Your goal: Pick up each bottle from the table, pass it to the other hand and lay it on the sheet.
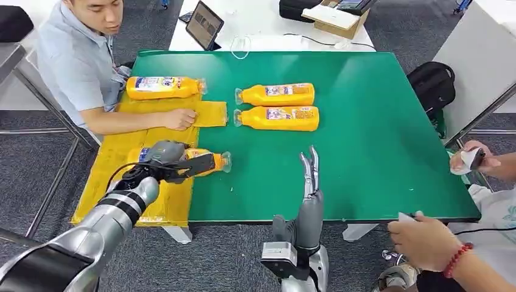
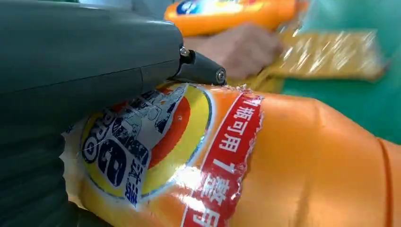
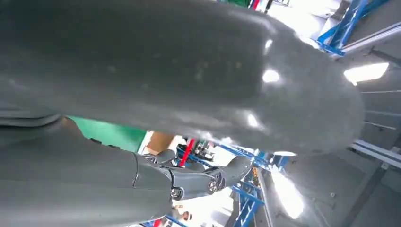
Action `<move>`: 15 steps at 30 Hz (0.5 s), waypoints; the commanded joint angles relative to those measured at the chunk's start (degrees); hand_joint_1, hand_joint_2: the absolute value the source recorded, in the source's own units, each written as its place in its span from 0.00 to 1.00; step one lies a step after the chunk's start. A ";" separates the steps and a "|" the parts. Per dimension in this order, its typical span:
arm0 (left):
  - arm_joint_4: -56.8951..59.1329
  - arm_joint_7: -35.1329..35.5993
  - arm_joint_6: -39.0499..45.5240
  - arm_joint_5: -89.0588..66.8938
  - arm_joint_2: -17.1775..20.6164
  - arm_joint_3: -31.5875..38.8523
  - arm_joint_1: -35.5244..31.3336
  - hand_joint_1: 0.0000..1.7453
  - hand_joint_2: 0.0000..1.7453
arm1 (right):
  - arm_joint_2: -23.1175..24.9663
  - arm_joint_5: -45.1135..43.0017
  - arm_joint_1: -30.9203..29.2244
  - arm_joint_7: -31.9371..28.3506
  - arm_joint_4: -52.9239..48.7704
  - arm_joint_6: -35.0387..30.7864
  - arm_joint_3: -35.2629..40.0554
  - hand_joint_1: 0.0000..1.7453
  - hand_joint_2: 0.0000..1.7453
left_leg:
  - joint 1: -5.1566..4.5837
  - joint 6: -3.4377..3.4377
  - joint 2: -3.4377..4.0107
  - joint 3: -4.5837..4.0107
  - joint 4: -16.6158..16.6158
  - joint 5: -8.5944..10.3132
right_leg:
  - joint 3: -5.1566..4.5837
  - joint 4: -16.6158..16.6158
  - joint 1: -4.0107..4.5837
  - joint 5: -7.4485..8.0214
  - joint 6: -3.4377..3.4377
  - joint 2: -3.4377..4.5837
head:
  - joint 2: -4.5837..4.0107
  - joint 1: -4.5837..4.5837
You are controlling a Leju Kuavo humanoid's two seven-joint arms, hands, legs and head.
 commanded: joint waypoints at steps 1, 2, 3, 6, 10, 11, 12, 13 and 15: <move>9.54 0.74 -1.73 -0.45 -0.16 -3.61 -5.45 0.54 1.00 | 1.18 -0.68 -1.52 0.13 4.38 -0.05 1.82 0.00 0.00 | 0.07 -0.06 0.05 0.13 0.03 -0.08 | 0.13 0.01 0.07 -0.06 -0.10 0.06 | 0.00 0.00; 9.73 0.75 -2.14 0.10 -0.15 -3.01 -5.34 0.52 1.00 | 1.23 -0.78 -1.62 0.13 4.66 -0.05 1.65 0.00 0.00 | 0.10 -0.09 0.05 0.24 0.07 -0.16 | 0.24 0.04 0.11 -0.13 -0.14 0.06 | 0.00 0.00; 9.77 0.32 -2.87 1.02 -0.21 -2.06 -5.21 0.33 1.00 | 1.30 -0.84 -1.72 0.13 5.16 -0.05 1.30 0.00 0.00 | 0.07 -0.06 0.07 0.14 0.03 -0.09 | 0.13 0.01 0.07 -0.06 -0.10 0.08 | 0.00 0.00; 9.84 -5.04 -8.13 5.15 -0.09 1.14 -5.02 0.00 1.00 | 0.61 -2.34 -2.49 0.13 7.24 -0.05 1.34 0.00 0.00 | 0.07 -0.06 0.10 0.21 0.00 -0.10 | 0.20 -0.03 0.07 -0.06 -0.10 0.10 | 0.00 0.00; 9.36 -10.86 -14.02 10.36 0.04 5.04 -4.91 0.00 1.00 | -0.15 -3.98 -3.40 0.13 9.09 -0.05 1.97 0.00 0.00 | 0.05 -0.05 0.12 0.14 -0.01 -0.06 | 0.12 -0.04 0.06 -0.01 -0.08 0.12 | 0.00 0.00; 8.82 -11.76 -14.57 11.16 -0.02 5.58 -4.64 0.00 1.00 | -0.35 -4.58 -3.64 0.13 9.53 -0.05 2.19 0.00 0.00 | 0.10 -0.08 0.17 0.31 0.04 -0.16 | 0.29 0.00 0.11 -0.08 -0.15 0.18 | 0.00 0.00; 7.86 -12.91 -14.91 12.56 -0.21 6.54 -4.20 0.00 1.00 | -0.49 -5.00 -3.72 0.13 9.76 -0.05 2.38 0.00 0.00 | 0.07 -0.06 0.14 0.22 0.00 -0.10 | 0.20 -0.02 0.07 -0.04 -0.11 0.15 | 0.00 0.00; 7.21 -13.72 -15.38 14.27 -0.56 7.76 -3.93 0.00 1.00 | -0.55 -4.70 -3.84 0.13 9.90 -0.05 2.48 0.00 0.00 | 0.06 -0.05 0.10 0.18 -0.02 -0.06 | 0.18 -0.04 0.06 -0.02 -0.09 0.11 | 0.00 0.02; 5.40 -16.26 -15.32 17.85 -1.17 10.39 -3.21 0.00 1.00 | -0.65 -4.51 -4.02 0.13 9.96 -0.05 2.79 0.00 0.00 | 0.06 -0.07 0.11 0.21 -0.02 -0.08 | 0.21 -0.04 0.06 -0.03 -0.11 0.12 | 0.00 -0.02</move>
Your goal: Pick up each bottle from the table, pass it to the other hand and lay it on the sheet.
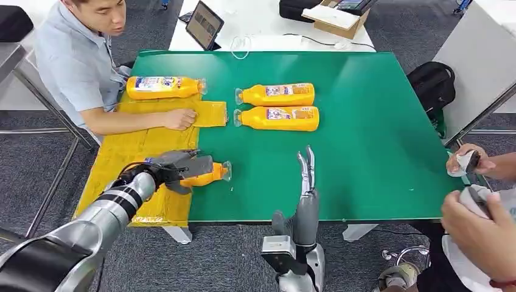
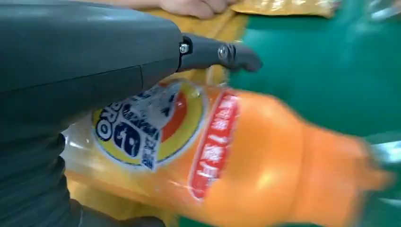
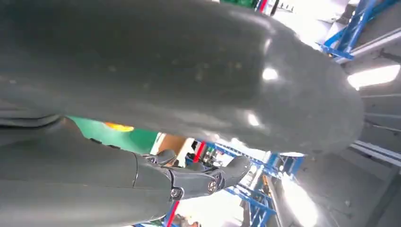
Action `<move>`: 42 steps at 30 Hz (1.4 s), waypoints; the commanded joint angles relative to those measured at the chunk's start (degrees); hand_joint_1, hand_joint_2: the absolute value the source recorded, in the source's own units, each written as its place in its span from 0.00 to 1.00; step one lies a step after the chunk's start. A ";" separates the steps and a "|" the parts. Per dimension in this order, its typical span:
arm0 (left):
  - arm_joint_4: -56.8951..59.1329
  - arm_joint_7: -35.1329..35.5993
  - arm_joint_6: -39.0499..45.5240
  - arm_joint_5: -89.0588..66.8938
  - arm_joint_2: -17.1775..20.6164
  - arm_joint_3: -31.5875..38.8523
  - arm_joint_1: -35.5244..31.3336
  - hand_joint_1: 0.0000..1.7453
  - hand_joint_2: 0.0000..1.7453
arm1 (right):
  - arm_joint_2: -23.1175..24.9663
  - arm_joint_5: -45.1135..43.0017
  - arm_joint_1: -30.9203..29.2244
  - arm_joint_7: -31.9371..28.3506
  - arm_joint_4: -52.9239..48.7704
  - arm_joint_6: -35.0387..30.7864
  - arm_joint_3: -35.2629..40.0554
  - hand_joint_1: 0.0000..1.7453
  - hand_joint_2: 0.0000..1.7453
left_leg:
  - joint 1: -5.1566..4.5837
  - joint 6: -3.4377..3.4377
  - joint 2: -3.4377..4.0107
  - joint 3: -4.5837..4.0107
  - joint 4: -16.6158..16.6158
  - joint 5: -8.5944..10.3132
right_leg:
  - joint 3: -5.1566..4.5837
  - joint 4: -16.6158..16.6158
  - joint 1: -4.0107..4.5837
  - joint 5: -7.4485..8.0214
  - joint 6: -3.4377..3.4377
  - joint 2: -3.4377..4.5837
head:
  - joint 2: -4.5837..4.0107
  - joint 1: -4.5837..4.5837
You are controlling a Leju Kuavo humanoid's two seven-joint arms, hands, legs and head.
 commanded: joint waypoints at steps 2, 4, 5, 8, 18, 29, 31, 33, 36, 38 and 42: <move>-4.00 -11.60 -1.41 13.27 -1.77 12.04 1.35 0.00 1.00 | -0.52 -0.75 -2.55 0.13 6.55 -0.07 2.29 0.00 0.00 | 0.09 -0.08 0.04 0.28 0.01 -0.12 | 0.27 -0.03 0.10 -0.10 -0.13 0.05 | 0.00 0.00; -9.20 -14.28 -1.03 17.66 -2.65 14.01 4.07 0.00 1.00 | -0.36 -0.24 -2.21 0.13 6.55 -0.07 1.66 0.00 0.00 | 0.03 -0.04 0.04 0.16 -0.04 -0.04 | 0.14 -0.06 0.03 -0.03 -0.07 0.05 | 0.00 -0.02; -9.20 -14.28 -1.03 17.66 -2.65 14.01 4.07 0.00 1.00 | -0.36 -0.24 -2.21 0.13 6.55 -0.07 1.66 0.00 0.00 | 0.05 -0.06 0.02 0.34 -0.04 -0.13 | 0.33 -0.07 0.06 -0.12 -0.11 0.03 | 0.00 -0.02; -22.21 -14.13 -3.81 24.83 -2.30 14.21 9.47 0.00 1.00 | -0.46 -0.14 -1.31 0.13 6.52 -0.07 0.40 0.00 0.00 | 0.07 -0.06 0.04 0.36 -0.01 -0.18 | 0.36 -0.05 0.07 -0.15 -0.11 0.05 | 0.00 0.00; -50.66 -11.94 7.41 48.18 -3.01 14.89 23.27 0.00 1.00 | -0.17 9.08 0.91 0.13 1.35 -0.07 -4.13 0.00 0.00 | 0.01 -0.05 0.07 0.18 -0.02 -0.11 | 0.12 -0.04 0.02 -0.08 -0.08 0.07 | 0.00 -0.02; -71.89 -19.19 19.83 51.73 -4.05 15.98 43.82 0.00 1.00 | -5.48 25.20 -0.60 0.13 10.48 -0.07 -17.19 0.00 1.00 | 0.01 -0.03 0.19 0.39 -0.10 -0.25 | 0.33 -0.18 0.02 -0.12 -0.08 0.19 | 0.00 -0.04; -74.24 -20.55 26.95 47.42 -5.89 16.08 47.14 0.00 1.00 | -7.19 28.63 -1.17 3.59 11.62 -0.07 -17.31 0.00 1.00 | -0.02 -0.01 0.03 0.28 -0.03 -0.27 | 0.24 -0.12 0.01 -0.17 -0.08 0.01 | 0.00 0.02; -76.41 -20.71 29.61 45.65 -5.89 15.18 50.92 0.00 1.00 | -13.80 27.96 -2.08 12.91 12.36 0.17 -10.87 0.00 1.00 | 0.00 -0.01 0.11 0.38 -0.05 -0.32 | 0.36 -0.18 0.03 -0.18 -0.09 0.13 | 0.00 0.00; -77.48 -22.30 32.20 41.36 -5.74 14.17 52.55 0.00 1.00 | -16.85 28.64 -4.67 18.70 15.49 2.28 -10.04 0.00 1.00 | -0.06 0.00 0.15 0.23 -0.05 -0.32 | 0.19 -0.15 -0.01 -0.11 -0.05 0.15 | 0.00 -0.04; -77.79 -22.07 33.21 39.15 -5.73 12.90 52.80 0.00 1.00 | -17.80 27.27 -8.43 20.15 20.85 4.53 -11.56 0.00 1.00 | -0.05 -0.01 0.09 0.29 0.00 -0.36 | 0.27 -0.12 -0.01 -0.17 -0.08 0.11 | 0.00 -0.02; -76.50 -21.46 33.15 38.74 -5.50 11.86 51.37 0.00 1.00 | -17.90 27.39 -12.50 20.58 27.91 5.24 -11.92 0.00 1.00 | -0.08 -0.02 0.08 0.27 -0.02 -0.29 | 0.23 -0.12 -0.02 -0.11 -0.08 0.09 | 0.00 -0.02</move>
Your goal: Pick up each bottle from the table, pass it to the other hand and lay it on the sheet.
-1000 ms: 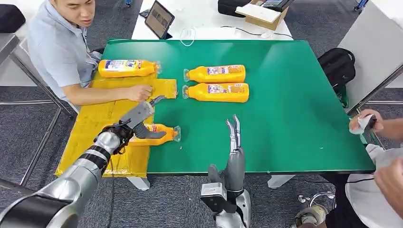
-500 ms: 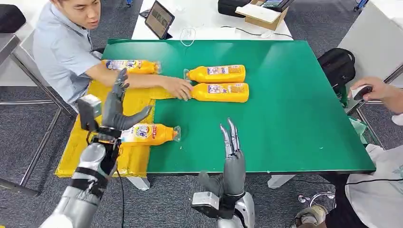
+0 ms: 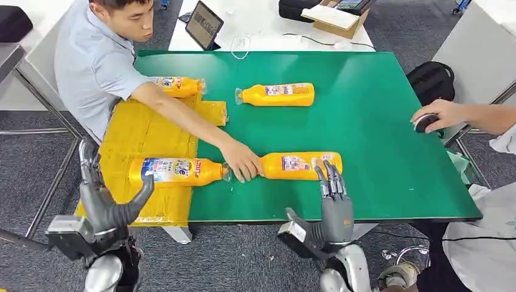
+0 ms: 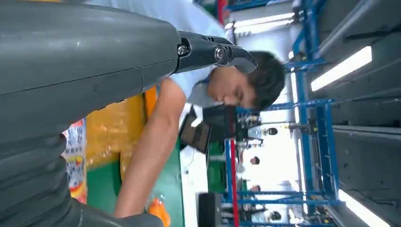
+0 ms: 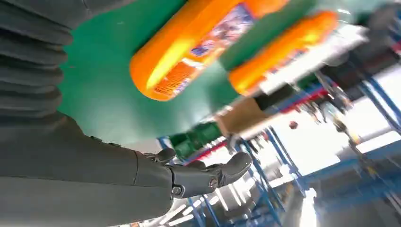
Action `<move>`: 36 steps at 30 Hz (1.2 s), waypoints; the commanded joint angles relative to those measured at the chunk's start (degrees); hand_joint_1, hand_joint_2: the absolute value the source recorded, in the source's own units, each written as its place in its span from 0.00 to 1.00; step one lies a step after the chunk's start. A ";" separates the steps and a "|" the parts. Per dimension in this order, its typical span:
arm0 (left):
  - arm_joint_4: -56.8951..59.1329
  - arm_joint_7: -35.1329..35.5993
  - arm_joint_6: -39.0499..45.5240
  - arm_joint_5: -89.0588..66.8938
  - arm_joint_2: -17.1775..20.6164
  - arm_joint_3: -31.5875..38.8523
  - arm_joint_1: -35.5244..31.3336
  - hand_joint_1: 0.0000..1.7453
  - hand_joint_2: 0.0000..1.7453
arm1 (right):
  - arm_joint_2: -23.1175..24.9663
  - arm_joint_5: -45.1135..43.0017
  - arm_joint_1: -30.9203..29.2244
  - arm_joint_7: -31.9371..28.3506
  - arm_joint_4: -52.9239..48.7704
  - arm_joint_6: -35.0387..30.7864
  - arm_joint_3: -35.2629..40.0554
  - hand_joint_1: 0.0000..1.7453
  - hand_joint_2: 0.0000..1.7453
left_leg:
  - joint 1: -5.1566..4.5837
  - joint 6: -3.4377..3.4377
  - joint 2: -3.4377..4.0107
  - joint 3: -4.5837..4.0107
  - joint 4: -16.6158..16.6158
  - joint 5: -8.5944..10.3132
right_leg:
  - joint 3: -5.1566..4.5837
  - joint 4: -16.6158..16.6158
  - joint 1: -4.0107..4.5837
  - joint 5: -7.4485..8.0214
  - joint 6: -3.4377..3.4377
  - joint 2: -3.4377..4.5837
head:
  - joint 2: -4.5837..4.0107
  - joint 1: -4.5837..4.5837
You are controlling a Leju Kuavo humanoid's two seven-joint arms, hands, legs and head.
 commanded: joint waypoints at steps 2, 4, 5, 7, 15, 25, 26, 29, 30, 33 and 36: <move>0.83 0.64 1.80 -2.49 -0.47 -2.74 -1.04 0.00 1.00 | -4.79 0.07 -13.64 2.04 23.79 2.65 0.87 0.00 1.00 | 0.07 -0.01 0.05 0.23 -0.04 0.01 | 0.24 -0.08 0.08 0.00 -0.09 0.05 | 0.00 0.02; 2.31 0.81 1.99 -2.46 -0.41 -2.98 -2.27 0.00 1.00 | -4.45 1.30 -16.22 2.72 28.84 2.94 1.89 0.00 1.00 | 0.09 -0.01 0.09 0.24 -0.04 0.03 | 0.24 -0.08 0.10 0.03 -0.09 0.10 | 0.00 0.00; 2.59 0.88 1.97 -2.42 -0.37 -3.10 -2.60 0.00 1.00 | -4.30 1.59 -17.04 2.88 30.30 3.19 2.31 0.00 1.00 | 0.09 -0.02 0.12 0.34 -0.04 0.01 | 0.31 -0.07 0.10 0.02 -0.12 0.13 | 0.00 0.00; 2.65 0.88 1.99 -2.42 -0.37 -3.11 -2.65 0.00 1.00 | -4.21 1.63 -17.17 2.94 30.48 3.11 2.36 0.00 1.00 | 0.10 -0.01 0.08 0.33 -0.05 0.02 | 0.31 -0.07 0.11 0.00 -0.11 0.08 | 0.00 0.00; 7.09 3.23 0.88 -1.70 -0.31 -2.93 -4.75 0.00 1.00 | -3.57 2.89 -25.17 5.41 40.01 4.59 4.16 0.00 1.00 | 0.03 0.04 0.10 0.24 -0.03 0.06 | 0.22 -0.01 0.04 0.02 -0.08 0.09 | 0.00 0.00; 9.04 3.68 -0.50 -0.69 -0.15 -3.39 -6.04 0.00 1.00 | -3.28 3.85 -30.65 6.61 46.12 4.02 5.29 0.00 1.00 | 0.07 0.00 0.09 0.32 0.01 0.00 | 0.30 0.02 0.08 -0.04 -0.13 0.08 | 0.00 0.00; 10.38 3.76 0.23 -1.78 -0.09 -3.30 -6.78 0.00 1.00 | -3.11 3.89 -32.43 7.13 47.49 4.69 5.34 0.00 1.00 | 0.03 0.02 0.12 0.23 0.01 0.05 | 0.19 0.04 0.04 0.01 -0.10 0.11 | 0.00 0.00; 14.22 5.13 0.88 -0.64 -0.51 -1.67 -8.40 0.00 1.00 | -3.14 6.46 -36.00 10.24 51.61 6.15 7.05 0.00 1.00 | 0.04 0.00 0.22 0.31 0.03 0.02 | 0.25 0.06 0.05 0.02 -0.14 0.21 | 0.00 0.00; 14.65 5.09 1.05 -0.43 -0.63 -1.16 -8.50 0.00 1.00 | -3.30 7.79 -36.40 11.07 52.27 6.00 7.98 0.00 1.00 | 0.00 0.03 0.12 0.23 -0.01 0.09 | 0.19 0.03 0.02 0.04 -0.10 0.11 | 0.00 0.00; 14.36 4.84 -1.01 1.67 -0.56 -0.79 -8.19 0.00 1.00 | -3.53 10.44 -36.99 12.88 53.26 5.26 9.77 0.00 1.00 | 0.05 0.04 0.05 0.30 -0.02 0.11 | 0.28 0.01 0.06 0.02 -0.10 0.04 | 0.00 0.02; 14.11 4.82 -1.05 1.63 -0.71 -0.84 -8.13 0.00 1.00 | -3.28 11.31 -37.43 13.24 53.63 6.37 10.48 0.00 1.00 | 0.05 0.04 0.09 0.31 0.02 0.07 | 0.30 0.04 0.06 0.00 -0.06 0.07 | 0.00 0.00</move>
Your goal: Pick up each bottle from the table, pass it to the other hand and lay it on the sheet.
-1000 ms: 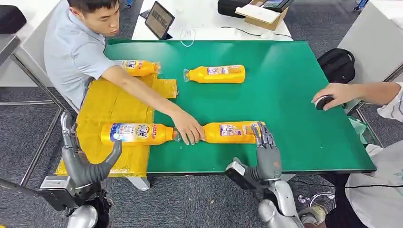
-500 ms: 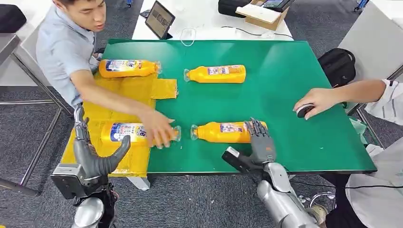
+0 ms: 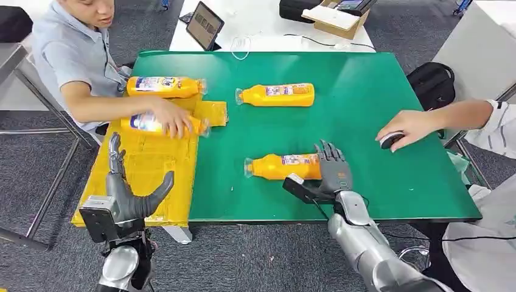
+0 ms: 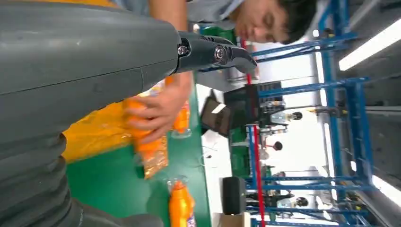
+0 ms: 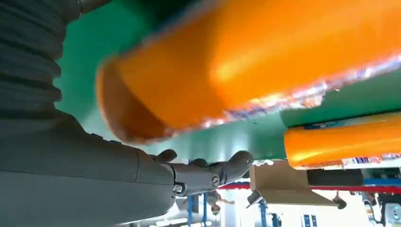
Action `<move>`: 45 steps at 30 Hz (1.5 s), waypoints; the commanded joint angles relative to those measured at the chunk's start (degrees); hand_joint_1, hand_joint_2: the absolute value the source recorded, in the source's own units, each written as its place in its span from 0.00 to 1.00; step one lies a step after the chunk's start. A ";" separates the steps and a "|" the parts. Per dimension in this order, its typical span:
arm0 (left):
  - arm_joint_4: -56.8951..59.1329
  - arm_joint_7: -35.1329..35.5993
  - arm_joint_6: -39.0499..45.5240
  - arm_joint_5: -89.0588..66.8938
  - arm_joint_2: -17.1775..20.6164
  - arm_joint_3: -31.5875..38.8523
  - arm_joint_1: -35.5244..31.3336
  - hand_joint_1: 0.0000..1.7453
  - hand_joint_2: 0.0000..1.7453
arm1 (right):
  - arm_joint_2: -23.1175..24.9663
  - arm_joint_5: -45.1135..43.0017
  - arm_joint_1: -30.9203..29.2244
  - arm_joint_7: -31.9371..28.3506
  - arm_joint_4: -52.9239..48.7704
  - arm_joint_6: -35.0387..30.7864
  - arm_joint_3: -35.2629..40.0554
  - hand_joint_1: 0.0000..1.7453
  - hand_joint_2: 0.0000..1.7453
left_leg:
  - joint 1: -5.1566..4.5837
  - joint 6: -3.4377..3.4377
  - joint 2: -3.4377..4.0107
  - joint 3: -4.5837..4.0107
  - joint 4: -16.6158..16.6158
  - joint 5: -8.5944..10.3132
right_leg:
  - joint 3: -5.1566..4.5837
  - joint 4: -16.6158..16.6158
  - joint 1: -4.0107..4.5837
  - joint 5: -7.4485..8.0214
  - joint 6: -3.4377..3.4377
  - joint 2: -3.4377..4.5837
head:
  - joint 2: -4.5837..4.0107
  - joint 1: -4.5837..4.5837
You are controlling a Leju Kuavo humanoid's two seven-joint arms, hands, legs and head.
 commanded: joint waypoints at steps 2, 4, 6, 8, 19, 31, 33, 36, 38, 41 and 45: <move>5.64 0.10 -1.49 1.34 -0.05 1.60 -2.81 0.00 1.00 | 0.25 3.01 -6.20 2.20 9.87 1.18 5.19 0.00 1.00 | 0.03 -0.08 0.06 0.24 0.00 -0.14 | 0.22 0.02 0.04 -0.12 -0.12 0.07 | 0.00 -0.02; 5.67 0.10 -2.08 1.29 0.02 1.16 -3.22 0.00 1.00 | 0.55 2.72 -6.79 1.84 9.64 0.78 4.92 0.00 1.00 | 0.04 -0.08 0.05 0.22 0.00 -0.11 | 0.22 -0.02 0.05 -0.09 -0.11 0.05 | 0.00 -0.02; 5.90 0.13 -2.49 1.28 -0.11 0.73 -3.72 0.00 1.00 | 0.94 2.51 -8.15 1.71 8.98 -0.89 4.59 0.00 1.00 | 0.03 -0.09 0.03 0.21 0.03 -0.13 | 0.20 0.04 0.04 -0.11 -0.12 0.04 | 0.00 -0.02; 6.25 0.22 -2.69 1.32 -0.22 0.41 -4.03 0.00 1.00 | 1.16 2.88 -9.50 2.50 8.94 -0.61 4.74 0.00 1.00 | 0.03 -0.10 0.10 0.22 0.08 -0.15 | 0.18 0.10 0.04 -0.11 -0.15 0.11 | 0.00 -0.02; 6.36 1.97 -7.13 5.72 0.42 0.96 -3.81 0.00 1.00 | 0.27 0.46 -10.28 4.44 13.22 13.17 3.21 0.00 1.00 | 0.06 -0.09 -0.03 0.29 0.03 -0.16 | 0.30 0.01 0.07 -0.16 -0.14 -0.01 | 0.00 -0.02; 7.84 2.19 -8.10 5.71 1.08 0.13 -4.21 0.00 1.00 | -0.57 -2.74 -9.59 1.86 14.11 19.51 1.23 0.99 1.00 | 0.04 -0.08 -0.11 0.36 -0.04 -0.09 | 0.37 -0.04 0.05 -0.11 -0.12 -0.09 | 0.00 -0.02; 7.90 2.20 -8.14 5.72 1.06 0.11 -4.26 0.00 1.00 | -0.59 -2.71 -9.55 1.64 14.06 19.47 1.29 0.99 1.00 | 0.04 -0.06 -0.11 0.36 -0.04 -0.07 | 0.39 -0.07 0.05 -0.09 -0.10 -0.10 | 0.00 -0.02; 7.90 2.20 -8.14 5.72 1.06 0.11 -4.26 0.00 1.00 | -0.59 -2.71 -9.55 1.64 14.06 19.47 1.29 0.99 1.00 | 0.05 -0.07 -0.09 0.37 -0.04 -0.07 | 0.40 -0.07 0.06 -0.08 -0.10 -0.08 | 0.00 0.00; 7.90 2.20 -8.14 5.72 1.06 0.11 -4.26 0.00 1.00 | -0.59 -2.71 -9.55 1.64 14.06 19.47 1.29 0.99 1.00 | 0.05 -0.08 -0.10 0.41 -0.03 -0.09 | 0.44 -0.05 0.06 -0.11 -0.13 -0.08 | 0.00 0.00; 7.90 2.20 -8.14 5.72 1.06 0.11 -4.26 0.00 1.00 | -0.59 -2.71 -9.55 1.64 14.06 19.47 1.29 1.00 1.00 | 0.06 -0.08 -0.10 0.39 -0.04 -0.07 | 0.41 -0.07 0.06 -0.08 -0.12 -0.09 | 0.00 -0.02; 7.65 2.09 -9.00 6.04 0.97 -0.21 -4.53 0.00 1.00 | -0.10 -4.62 -9.52 -1.44 13.80 19.92 0.15 1.00 1.00 | 0.05 -0.06 -0.08 0.33 -0.03 -0.05 | 0.35 -0.07 0.06 -0.06 -0.09 -0.07 | 0.00 -0.02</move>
